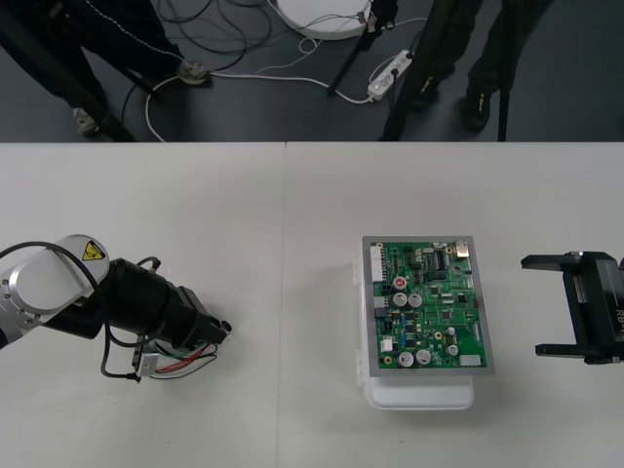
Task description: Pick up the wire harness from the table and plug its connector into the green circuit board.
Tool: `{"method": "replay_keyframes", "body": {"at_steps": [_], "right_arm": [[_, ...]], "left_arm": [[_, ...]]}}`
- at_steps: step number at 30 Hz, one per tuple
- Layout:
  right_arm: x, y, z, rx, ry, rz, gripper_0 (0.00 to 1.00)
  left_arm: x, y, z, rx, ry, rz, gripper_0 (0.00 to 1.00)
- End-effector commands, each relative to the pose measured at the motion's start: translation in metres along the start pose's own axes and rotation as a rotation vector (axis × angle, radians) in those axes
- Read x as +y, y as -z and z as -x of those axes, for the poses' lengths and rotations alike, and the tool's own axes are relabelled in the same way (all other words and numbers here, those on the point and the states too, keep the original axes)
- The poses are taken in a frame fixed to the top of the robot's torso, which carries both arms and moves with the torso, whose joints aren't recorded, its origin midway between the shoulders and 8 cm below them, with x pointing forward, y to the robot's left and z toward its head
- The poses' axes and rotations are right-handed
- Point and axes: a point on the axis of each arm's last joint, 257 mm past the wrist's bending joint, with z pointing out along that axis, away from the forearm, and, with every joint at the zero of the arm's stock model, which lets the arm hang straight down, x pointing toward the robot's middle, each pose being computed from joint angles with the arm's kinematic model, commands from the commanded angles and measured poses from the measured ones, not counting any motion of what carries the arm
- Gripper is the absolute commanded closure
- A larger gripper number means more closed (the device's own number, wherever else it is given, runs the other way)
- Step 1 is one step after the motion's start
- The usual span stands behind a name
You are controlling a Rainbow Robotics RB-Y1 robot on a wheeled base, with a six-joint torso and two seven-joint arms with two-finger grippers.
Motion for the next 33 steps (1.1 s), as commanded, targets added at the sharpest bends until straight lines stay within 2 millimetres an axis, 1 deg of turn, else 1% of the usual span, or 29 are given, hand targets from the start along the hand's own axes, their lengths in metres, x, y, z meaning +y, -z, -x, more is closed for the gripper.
{"method": "replay_keyframes", "body": {"at_steps": [1,6,10,12,14,15,16,17,20,21,24,28,33], "right_arm": [[-0.019,-0.003,0.015,-0.022,0.094,-0.014,0.0],[-0.019,-0.003,0.014,-0.024,0.093,-0.014,0.0],[-0.018,-0.003,0.013,-0.022,0.089,-0.015,0.0],[-0.018,-0.003,0.014,-0.021,0.092,-0.014,0.0],[-0.018,-0.003,0.014,-0.024,0.091,-0.014,0.0],[-0.018,-0.003,0.014,-0.023,0.089,-0.014,0.0],[-0.018,-0.003,0.014,-0.023,0.089,-0.014,0.0],[-0.018,-0.003,0.014,-0.023,0.089,-0.014,0.0],[-0.018,-0.003,0.013,-0.022,0.088,-0.015,0.0],[-0.018,-0.003,0.014,-0.024,0.086,-0.014,0.0],[-0.019,-0.003,0.014,-0.023,0.083,-0.015,0.0],[-0.019,-0.003,0.014,-0.024,0.08,-0.018,0.0],[-0.02,-0.003,0.015,-0.026,0.076,-0.018,0.0]], "left_arm": [[-0.007,0.005,0.008,-0.003,-0.159,-0.025,1.0],[-0.009,0.008,0.006,0.009,-0.143,-0.029,1.0],[-0.014,0.018,-0.001,0.036,-0.112,-0.036,1.0],[-0.02,0.027,-0.005,0.05,-0.095,-0.049,1.0],[-0.022,0.03,-0.007,0.056,-0.089,-0.053,1.0],[-0.024,0.037,-0.01,0.06,-0.077,-0.054,1.0],[-0.024,0.037,-0.01,0.06,-0.077,-0.054,1.0],[-0.025,0.046,-0.012,0.062,-0.064,-0.049,1.0],[-0.026,0.056,-0.014,0.055,-0.016,-0.04,1.0],[-0.026,0.063,-0.014,0.046,0.023,-0.033,1.0],[-0.026,0.074,-0.016,0.044,0.07,-0.026,1.0],[-0.029,0.1,-0.027,0.054,0.171,-0.02,1.0],[-0.028,0.121,-0.035,0.063,0.274,-0.004,1.0]]}}
